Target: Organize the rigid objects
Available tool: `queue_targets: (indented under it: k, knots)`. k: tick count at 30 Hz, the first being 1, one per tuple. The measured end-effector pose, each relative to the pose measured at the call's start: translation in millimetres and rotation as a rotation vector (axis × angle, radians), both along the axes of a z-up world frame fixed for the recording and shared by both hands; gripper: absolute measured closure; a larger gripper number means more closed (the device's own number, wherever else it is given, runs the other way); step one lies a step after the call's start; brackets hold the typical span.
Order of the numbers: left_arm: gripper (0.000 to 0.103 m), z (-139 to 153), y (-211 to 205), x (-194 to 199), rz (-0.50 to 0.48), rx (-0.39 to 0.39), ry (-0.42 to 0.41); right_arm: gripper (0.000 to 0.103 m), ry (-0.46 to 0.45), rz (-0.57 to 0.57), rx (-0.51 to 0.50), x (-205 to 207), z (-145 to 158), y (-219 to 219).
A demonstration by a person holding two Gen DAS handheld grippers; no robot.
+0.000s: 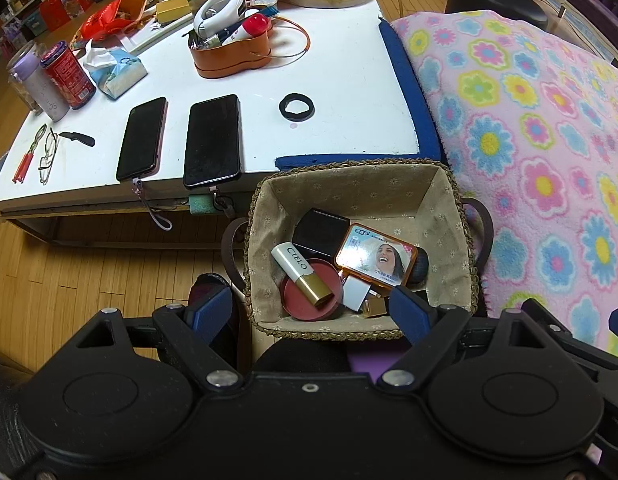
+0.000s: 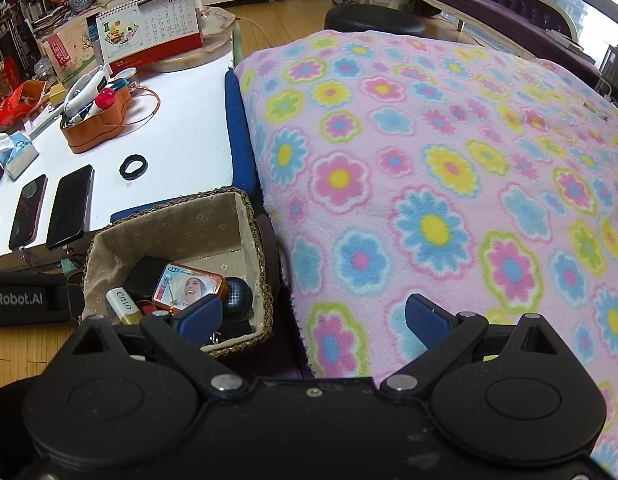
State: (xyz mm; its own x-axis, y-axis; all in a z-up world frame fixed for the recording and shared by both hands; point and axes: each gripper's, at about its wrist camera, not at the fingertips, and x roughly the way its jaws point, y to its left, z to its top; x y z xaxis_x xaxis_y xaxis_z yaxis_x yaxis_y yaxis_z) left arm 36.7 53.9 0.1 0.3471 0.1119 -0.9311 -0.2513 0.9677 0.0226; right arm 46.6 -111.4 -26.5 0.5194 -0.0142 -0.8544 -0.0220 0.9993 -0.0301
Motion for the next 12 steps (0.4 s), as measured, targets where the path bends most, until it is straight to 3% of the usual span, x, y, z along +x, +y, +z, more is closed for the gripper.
queue_targets:
  k: [12]
  knots:
    - [0.02, 0.1, -0.2, -0.7, -0.005, -0.004, -0.002, 0.004, 0.004, 0.0, 0.003, 0.2, -1.2, -0.7]
